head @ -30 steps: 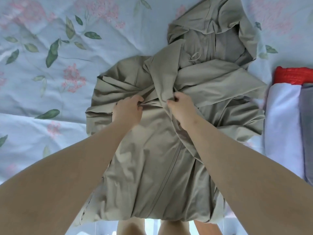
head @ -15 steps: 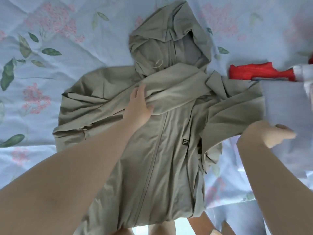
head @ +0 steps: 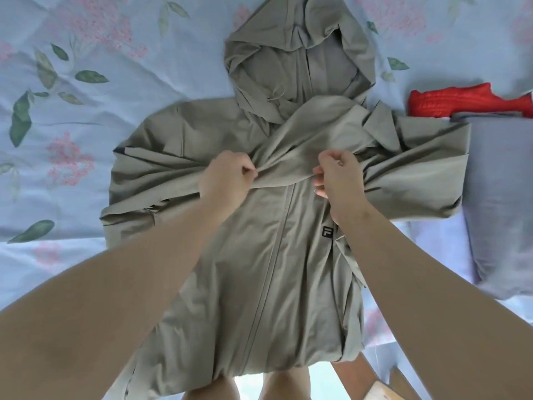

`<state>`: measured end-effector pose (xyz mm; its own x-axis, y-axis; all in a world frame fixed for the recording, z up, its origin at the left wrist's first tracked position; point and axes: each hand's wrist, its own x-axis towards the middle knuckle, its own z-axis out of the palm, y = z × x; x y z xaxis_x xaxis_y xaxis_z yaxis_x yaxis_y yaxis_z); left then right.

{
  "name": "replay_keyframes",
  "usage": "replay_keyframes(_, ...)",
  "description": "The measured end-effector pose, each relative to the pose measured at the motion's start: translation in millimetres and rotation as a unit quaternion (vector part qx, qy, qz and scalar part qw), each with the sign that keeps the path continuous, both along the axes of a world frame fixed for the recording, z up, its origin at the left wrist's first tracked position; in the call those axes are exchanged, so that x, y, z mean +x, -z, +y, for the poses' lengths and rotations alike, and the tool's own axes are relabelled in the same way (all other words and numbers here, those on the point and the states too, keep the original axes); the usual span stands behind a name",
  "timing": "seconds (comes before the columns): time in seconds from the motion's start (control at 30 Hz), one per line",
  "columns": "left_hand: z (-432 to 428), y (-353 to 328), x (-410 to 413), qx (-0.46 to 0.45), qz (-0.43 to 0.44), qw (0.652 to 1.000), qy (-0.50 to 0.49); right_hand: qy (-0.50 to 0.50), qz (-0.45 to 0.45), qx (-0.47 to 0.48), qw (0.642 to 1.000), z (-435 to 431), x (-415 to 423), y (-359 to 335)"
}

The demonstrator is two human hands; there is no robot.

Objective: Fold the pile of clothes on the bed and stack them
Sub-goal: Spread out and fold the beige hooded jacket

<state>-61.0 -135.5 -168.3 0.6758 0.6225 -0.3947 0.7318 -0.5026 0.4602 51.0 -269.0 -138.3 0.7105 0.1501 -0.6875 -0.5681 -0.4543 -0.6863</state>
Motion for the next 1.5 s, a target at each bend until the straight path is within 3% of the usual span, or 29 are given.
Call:
replay_keyframes(0.13, -38, -5, -41, -0.022, -0.004, 0.964, 0.265, -0.014, -0.016, -0.042, 0.999, 4, -7, 4)
replay_keyframes(0.2, -48, -4, -57, -0.049, 0.028, 0.949, 0.309, -0.075, -0.041, -0.103, 0.991, 8, -12, 8)
replay_keyframes(0.27, -50, -5, -64, -0.066, 0.065, 0.953, 0.288, -0.15, -0.062, -0.17, 0.972, 9, -14, 13)
replay_keyframes(0.33, -45, -8, -63, -0.075, 0.058, 0.975, 0.2, -0.176, -0.079, -0.198, 0.961, 9, -12, 20)
replay_keyframes(0.43, -27, -8, -58, -0.049, 0.042, 0.997, 0.034, -0.099, -0.107, -0.158, 0.977, 7, -7, 25)
replay_keyframes(0.5, -15, -5, -56, -0.036, 0.097, 0.994, 0.023, 0.084, -0.045, -0.021, 0.995, 5, 2, 18)
replay_keyframes(0.57, -8, -2, -55, -0.026, 0.155, 0.986, 0.054, 0.244, 0.062, 0.161, 0.954, -9, 12, 3)
replay_keyframes(0.63, -3, -4, -51, -0.03, 0.147, 0.988, 0.029, 0.323, 0.112, 0.251, 0.906, -36, 13, -10)
replay_keyframes(0.73, -4, -8, -39, -0.058, 0.033, 0.996, -0.06, 0.392, 0.148, 0.185, 0.889, -86, 0, -16)
replay_keyframes(0.83, -16, -13, -28, -0.045, 0.05, 0.996, -0.056, 0.399, 0.156, 0.057, 0.902, -111, -9, -12)
replay_keyframes(0.97, -41, -11, -24, -0.039, 0.027, 0.999, 0.012, 0.244, -0.083, -0.105, 0.961, -104, 0, -6)
replay_keyframes(1.03, -52, -6, -22, -0.042, 0.023, 0.996, 0.072, 0.181, -0.107, -0.107, 0.972, -98, 10, 0)
replay_keyframes(1.1, -59, 0, -21, -0.039, 0.044, 0.991, 0.121, 0.179, -0.074, -0.087, 0.977, -96, 21, 2)
replay_keyframes(1.2, -59, 4, -19, -0.046, 0.084, 0.988, 0.121, 0.143, -0.114, -0.132, 0.974, -101, 36, -4)
replay_keyframes(1.3, -57, 1, -12, -0.042, 0.138, 0.982, 0.123, 0.306, -0.203, -0.045, 0.929, -123, 49, -16)
replay_keyframes(1.37, -60, -5, -7, -0.026, 0.147, 0.979, 0.137, 0.42, -0.175, 0.038, 0.89, -139, 46, -25)
replay_keyframes(1.5, -70, -7, 1, -0.058, 0.198, 0.967, 0.15, 0.399, -0.139, 0.065, 0.904, -143, 31, -29)
